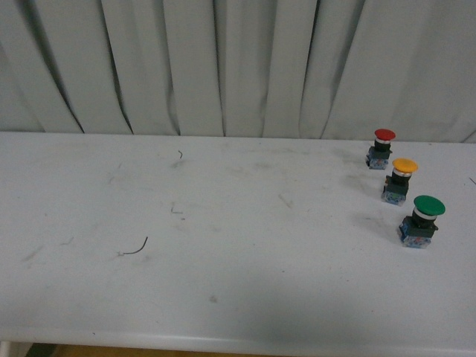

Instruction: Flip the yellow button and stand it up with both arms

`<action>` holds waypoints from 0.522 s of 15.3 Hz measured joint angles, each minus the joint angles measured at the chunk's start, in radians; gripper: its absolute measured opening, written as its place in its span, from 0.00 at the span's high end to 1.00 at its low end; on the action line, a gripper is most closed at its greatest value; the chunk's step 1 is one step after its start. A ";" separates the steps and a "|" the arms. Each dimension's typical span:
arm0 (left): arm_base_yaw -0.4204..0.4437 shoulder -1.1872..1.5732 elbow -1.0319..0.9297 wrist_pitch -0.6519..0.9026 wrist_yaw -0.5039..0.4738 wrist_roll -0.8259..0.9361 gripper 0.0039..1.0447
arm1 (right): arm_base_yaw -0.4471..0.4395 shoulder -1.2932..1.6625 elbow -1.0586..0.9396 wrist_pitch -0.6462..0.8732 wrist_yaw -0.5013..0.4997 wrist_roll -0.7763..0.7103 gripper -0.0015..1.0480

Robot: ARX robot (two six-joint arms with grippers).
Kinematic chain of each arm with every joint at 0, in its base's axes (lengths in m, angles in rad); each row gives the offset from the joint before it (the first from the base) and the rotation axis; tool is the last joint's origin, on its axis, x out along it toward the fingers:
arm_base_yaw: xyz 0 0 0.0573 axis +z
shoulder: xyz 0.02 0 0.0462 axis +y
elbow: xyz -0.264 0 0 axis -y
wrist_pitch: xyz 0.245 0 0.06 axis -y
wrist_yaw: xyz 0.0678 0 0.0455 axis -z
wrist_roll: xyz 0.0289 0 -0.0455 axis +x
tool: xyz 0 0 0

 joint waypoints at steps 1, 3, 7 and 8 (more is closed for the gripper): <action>0.000 0.000 0.000 0.000 0.000 0.000 0.06 | 0.000 -0.028 -0.012 -0.013 0.000 0.000 0.98; 0.000 0.000 0.000 0.000 0.000 0.000 0.06 | 0.000 -0.079 -0.040 -0.049 0.000 0.000 0.98; 0.000 0.000 0.000 0.000 0.000 0.000 0.06 | 0.000 -0.178 -0.065 -0.113 0.000 0.000 0.98; 0.000 0.000 0.000 0.000 0.000 0.000 0.06 | 0.000 -0.208 -0.073 -0.136 0.000 0.000 0.98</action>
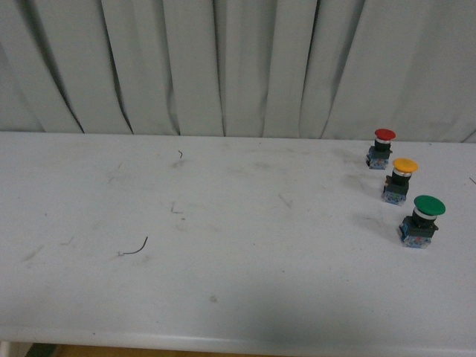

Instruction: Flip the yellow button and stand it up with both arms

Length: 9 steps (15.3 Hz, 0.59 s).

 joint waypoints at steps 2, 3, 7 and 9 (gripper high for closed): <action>0.000 0.000 0.000 0.000 0.000 0.000 0.06 | 0.000 -0.032 -0.029 -0.001 0.000 0.000 0.98; 0.000 0.000 0.000 0.000 0.000 0.000 0.06 | 0.000 -0.084 -0.029 -0.038 0.000 0.000 0.98; 0.000 0.000 0.000 0.000 0.000 0.000 0.06 | 0.000 -0.140 -0.029 -0.100 0.000 0.000 0.98; 0.000 0.000 0.000 0.000 0.000 0.000 0.06 | 0.000 -0.189 -0.029 -0.145 0.000 0.000 0.98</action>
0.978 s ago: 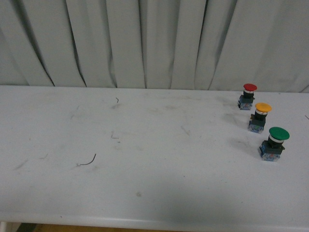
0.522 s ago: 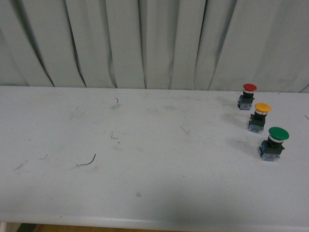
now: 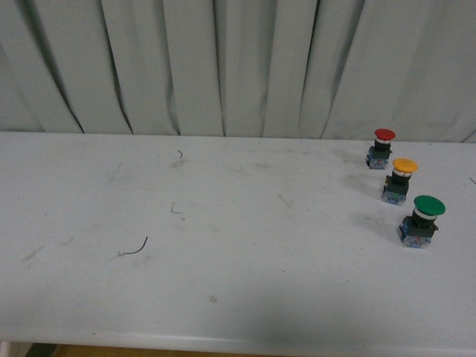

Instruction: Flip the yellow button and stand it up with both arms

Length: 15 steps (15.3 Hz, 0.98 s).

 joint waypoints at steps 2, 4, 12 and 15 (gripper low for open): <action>0.000 0.000 0.000 0.000 0.000 0.000 0.06 | 0.000 -0.032 0.000 -0.034 0.000 0.000 0.98; 0.000 0.000 0.000 0.000 0.000 0.000 0.06 | 0.000 -0.145 0.000 -0.204 -0.001 0.000 0.98; 0.000 0.000 0.000 0.000 0.000 0.000 0.06 | 0.000 -0.208 0.000 -0.219 0.000 0.000 0.71; 0.000 0.000 0.000 0.000 0.000 0.000 0.06 | 0.000 -0.208 0.000 -0.219 0.000 0.000 0.36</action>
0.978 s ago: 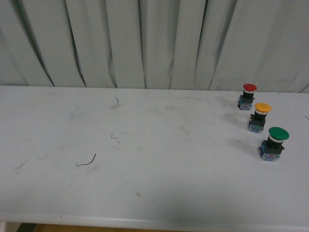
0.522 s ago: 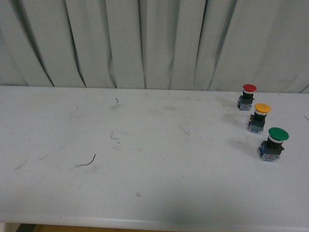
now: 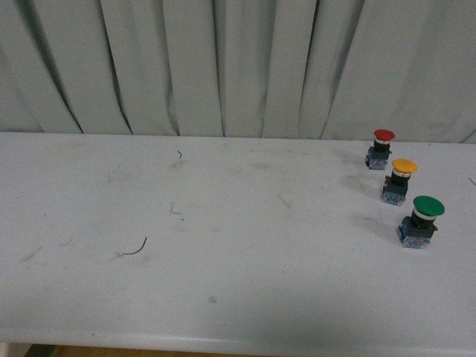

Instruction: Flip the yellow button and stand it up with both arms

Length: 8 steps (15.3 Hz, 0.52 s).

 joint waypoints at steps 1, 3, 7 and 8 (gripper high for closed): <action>0.000 0.000 0.000 0.000 0.000 0.000 0.06 | 0.000 0.000 0.000 0.000 0.000 0.000 0.24; 0.000 0.000 0.000 0.000 0.000 0.000 0.06 | 0.000 0.000 0.000 0.000 0.000 0.000 0.05; 0.000 0.000 0.000 0.000 0.000 0.000 0.06 | 0.000 0.000 0.000 0.000 0.000 0.000 0.06; 0.000 0.000 0.000 0.000 0.000 0.000 0.06 | 0.000 0.000 0.000 0.000 0.000 0.000 0.06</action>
